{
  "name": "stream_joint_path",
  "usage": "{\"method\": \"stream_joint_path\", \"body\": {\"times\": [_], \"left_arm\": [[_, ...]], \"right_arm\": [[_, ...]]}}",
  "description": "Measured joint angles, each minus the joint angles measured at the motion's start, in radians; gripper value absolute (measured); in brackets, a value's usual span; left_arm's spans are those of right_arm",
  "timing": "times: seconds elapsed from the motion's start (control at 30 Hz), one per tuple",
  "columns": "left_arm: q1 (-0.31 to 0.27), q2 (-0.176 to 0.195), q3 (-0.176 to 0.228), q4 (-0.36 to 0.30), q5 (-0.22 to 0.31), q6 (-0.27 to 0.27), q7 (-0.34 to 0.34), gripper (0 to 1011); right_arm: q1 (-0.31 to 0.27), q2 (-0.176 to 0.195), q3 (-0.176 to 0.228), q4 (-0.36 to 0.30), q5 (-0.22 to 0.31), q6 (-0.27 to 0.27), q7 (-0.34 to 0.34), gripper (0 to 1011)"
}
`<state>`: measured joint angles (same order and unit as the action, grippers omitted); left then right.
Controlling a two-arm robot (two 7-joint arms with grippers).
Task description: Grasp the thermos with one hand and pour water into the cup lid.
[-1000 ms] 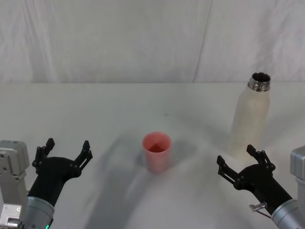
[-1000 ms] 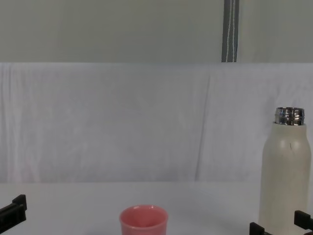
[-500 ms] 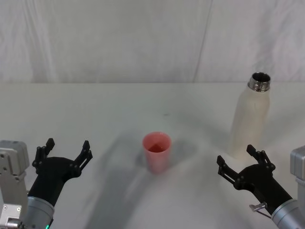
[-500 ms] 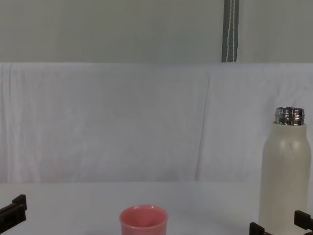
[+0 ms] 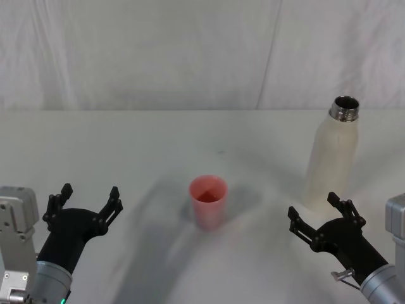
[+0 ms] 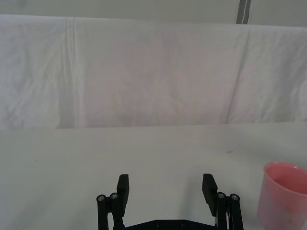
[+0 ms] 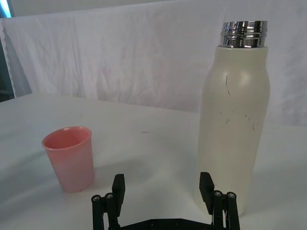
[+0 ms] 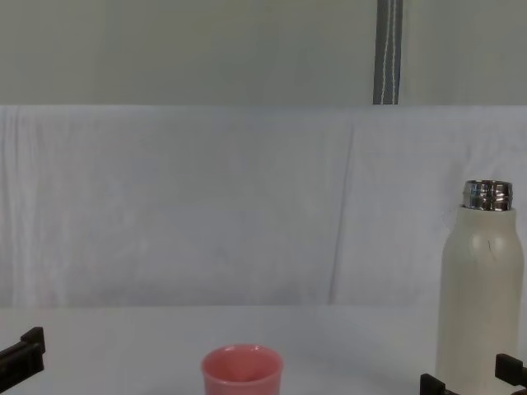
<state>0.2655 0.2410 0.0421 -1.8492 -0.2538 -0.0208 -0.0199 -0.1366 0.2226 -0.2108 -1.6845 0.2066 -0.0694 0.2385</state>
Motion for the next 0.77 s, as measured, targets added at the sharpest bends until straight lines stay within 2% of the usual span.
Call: {"method": "stream_joint_path", "body": {"times": [0.77], "left_arm": [[0.000, 0.000, 0.000, 0.000, 0.000, 0.000, 0.000, 1001]], "right_arm": [[0.000, 0.000, 0.000, 0.000, 0.000, 0.000, 0.000, 1001]]}}
